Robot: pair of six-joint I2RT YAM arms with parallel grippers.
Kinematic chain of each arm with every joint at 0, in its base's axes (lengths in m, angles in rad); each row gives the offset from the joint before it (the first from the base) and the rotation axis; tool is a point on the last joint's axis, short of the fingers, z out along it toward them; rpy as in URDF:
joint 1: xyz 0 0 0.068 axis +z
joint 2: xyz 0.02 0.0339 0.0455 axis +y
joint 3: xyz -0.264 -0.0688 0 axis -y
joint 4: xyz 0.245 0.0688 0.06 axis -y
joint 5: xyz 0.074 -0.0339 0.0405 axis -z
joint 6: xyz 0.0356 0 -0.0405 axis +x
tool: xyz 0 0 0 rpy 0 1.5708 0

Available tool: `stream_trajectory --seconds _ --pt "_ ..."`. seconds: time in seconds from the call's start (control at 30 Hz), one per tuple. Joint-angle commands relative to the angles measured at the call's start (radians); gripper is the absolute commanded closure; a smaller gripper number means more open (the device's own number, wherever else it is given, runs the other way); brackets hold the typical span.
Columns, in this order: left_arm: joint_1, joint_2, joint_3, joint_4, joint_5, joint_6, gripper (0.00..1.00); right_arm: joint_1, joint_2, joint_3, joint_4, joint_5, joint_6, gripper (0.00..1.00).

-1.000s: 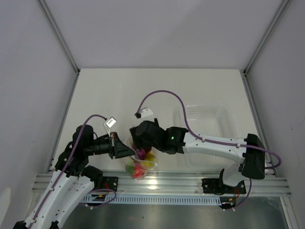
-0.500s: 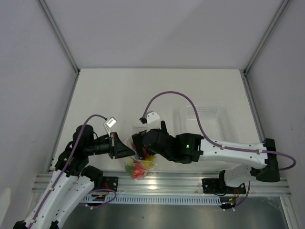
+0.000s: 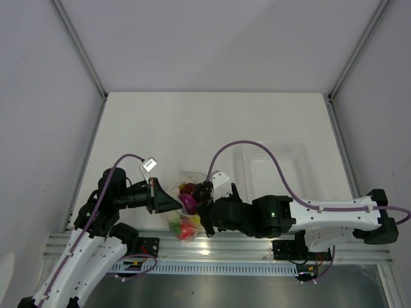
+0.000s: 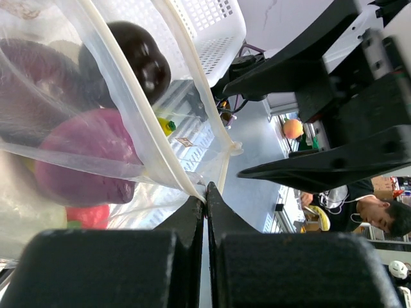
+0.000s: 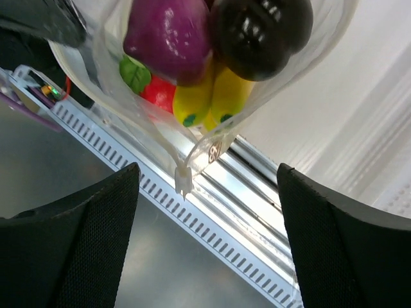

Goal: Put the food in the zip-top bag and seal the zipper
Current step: Place the fake fruit in the zipper food storage bag, then adjust the zipper food storage bag at the center of the board.

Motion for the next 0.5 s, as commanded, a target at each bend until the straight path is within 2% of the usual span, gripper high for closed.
stream_trajectory --seconds 0.0,0.1,0.13,0.23,0.4,0.47 --pt "0.007 0.001 0.039 0.034 0.017 0.004 1.0 0.02 0.017 -0.015 0.001 -0.002 0.041 0.14" --pt "0.006 0.001 0.039 0.049 0.023 -0.005 0.99 0.02 0.031 -0.033 0.05 -0.002 0.002 0.19" --pt "0.008 0.003 0.04 0.048 0.025 -0.005 0.99 0.02 0.034 -0.038 0.077 0.003 -0.011 0.26" --pt "0.008 0.003 0.039 0.048 0.025 -0.005 1.0 0.013 0.047 -0.038 0.131 0.009 -0.051 0.34" --pt "0.006 -0.003 0.039 0.041 0.025 -0.005 0.99 -0.021 0.069 -0.044 0.18 -0.033 -0.086 0.55" --pt "0.008 -0.003 0.036 0.043 0.023 -0.005 0.99 -0.029 0.075 -0.044 0.199 -0.057 -0.098 0.69"
